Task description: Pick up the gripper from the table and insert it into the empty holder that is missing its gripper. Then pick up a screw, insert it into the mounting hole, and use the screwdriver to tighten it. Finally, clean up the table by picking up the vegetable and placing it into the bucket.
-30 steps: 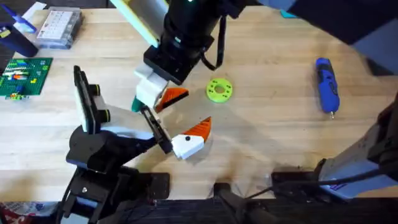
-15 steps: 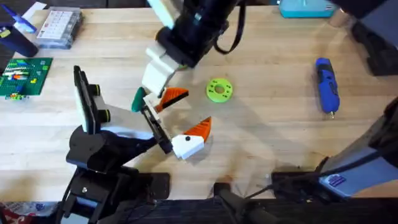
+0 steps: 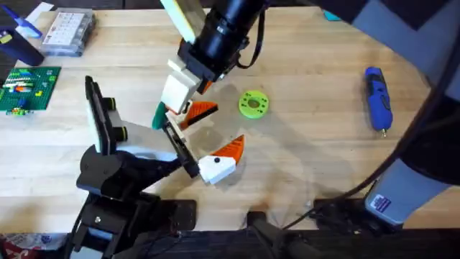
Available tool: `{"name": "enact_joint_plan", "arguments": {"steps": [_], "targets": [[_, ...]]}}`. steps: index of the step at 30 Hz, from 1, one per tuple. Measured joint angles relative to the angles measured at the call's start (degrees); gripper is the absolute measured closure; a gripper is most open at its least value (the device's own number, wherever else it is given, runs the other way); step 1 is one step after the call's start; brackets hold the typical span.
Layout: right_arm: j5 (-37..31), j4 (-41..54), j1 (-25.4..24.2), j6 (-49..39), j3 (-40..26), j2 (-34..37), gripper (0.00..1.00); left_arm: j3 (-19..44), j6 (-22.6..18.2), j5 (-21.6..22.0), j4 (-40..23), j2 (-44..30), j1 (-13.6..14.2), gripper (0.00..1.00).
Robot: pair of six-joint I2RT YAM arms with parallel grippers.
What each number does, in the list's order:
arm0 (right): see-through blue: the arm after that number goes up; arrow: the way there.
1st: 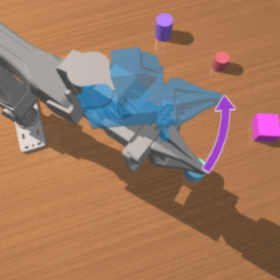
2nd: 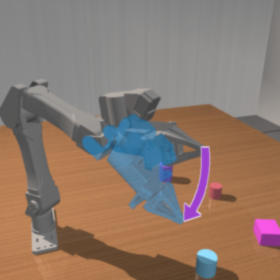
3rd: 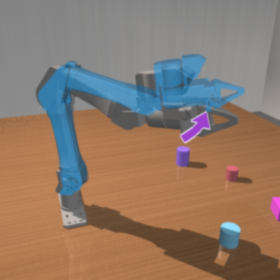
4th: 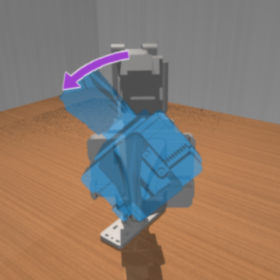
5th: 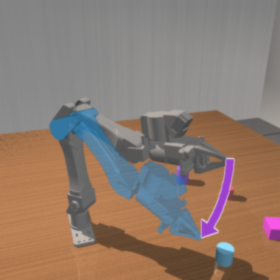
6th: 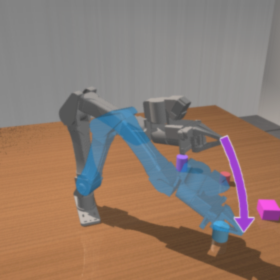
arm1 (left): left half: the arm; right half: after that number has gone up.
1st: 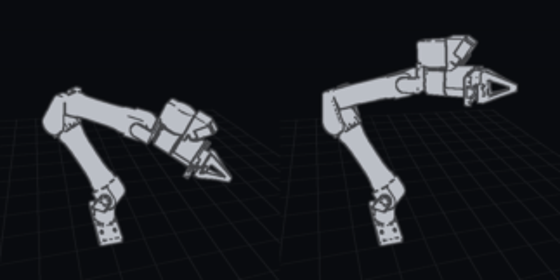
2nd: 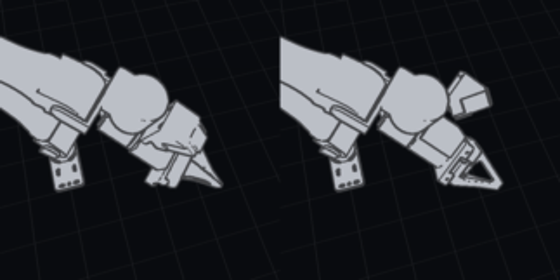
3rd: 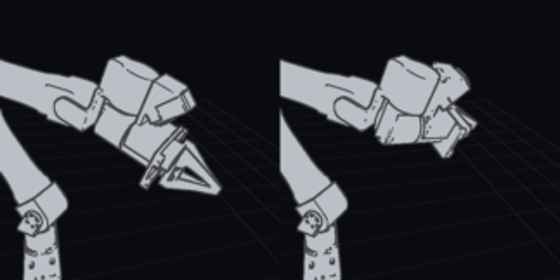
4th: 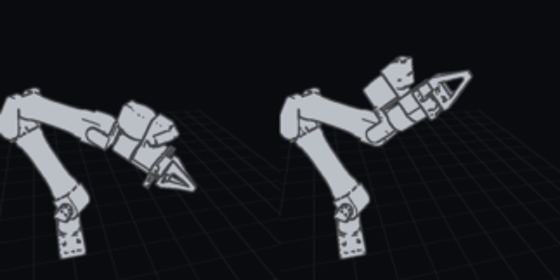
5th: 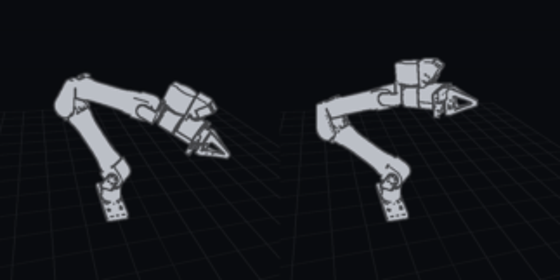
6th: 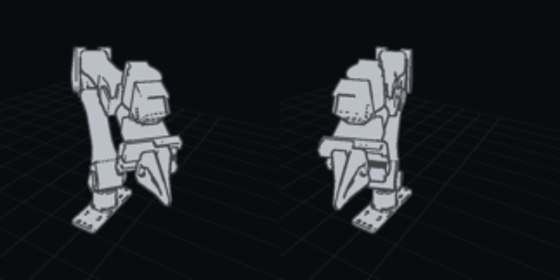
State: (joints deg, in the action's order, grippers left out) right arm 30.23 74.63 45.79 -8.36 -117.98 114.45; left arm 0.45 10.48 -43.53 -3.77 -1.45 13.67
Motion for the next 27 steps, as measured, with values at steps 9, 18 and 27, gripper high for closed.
{"name": "enact_joint_plan", "arguments": {"steps": [9, 18, 27], "targets": [[1.28, 0.00, 0.05, -0.28, 0.05, 1.01, 0.468, 0.00, 0.00, 0.00, 0.00, 0.01, 0.00, 0.011], [1.58, 0.15, 1.01, -0.24, 0.05, 1.03, 0.497, 0.00, 0.00, 0.00, 0.00, 0.02, 0.00, 0.011], [1.97, 1.01, 1.41, -0.24, 0.07, 1.78, 0.643, 0.00, 0.04, 0.02, -0.02, 0.00, 0.00, 0.011]]}}
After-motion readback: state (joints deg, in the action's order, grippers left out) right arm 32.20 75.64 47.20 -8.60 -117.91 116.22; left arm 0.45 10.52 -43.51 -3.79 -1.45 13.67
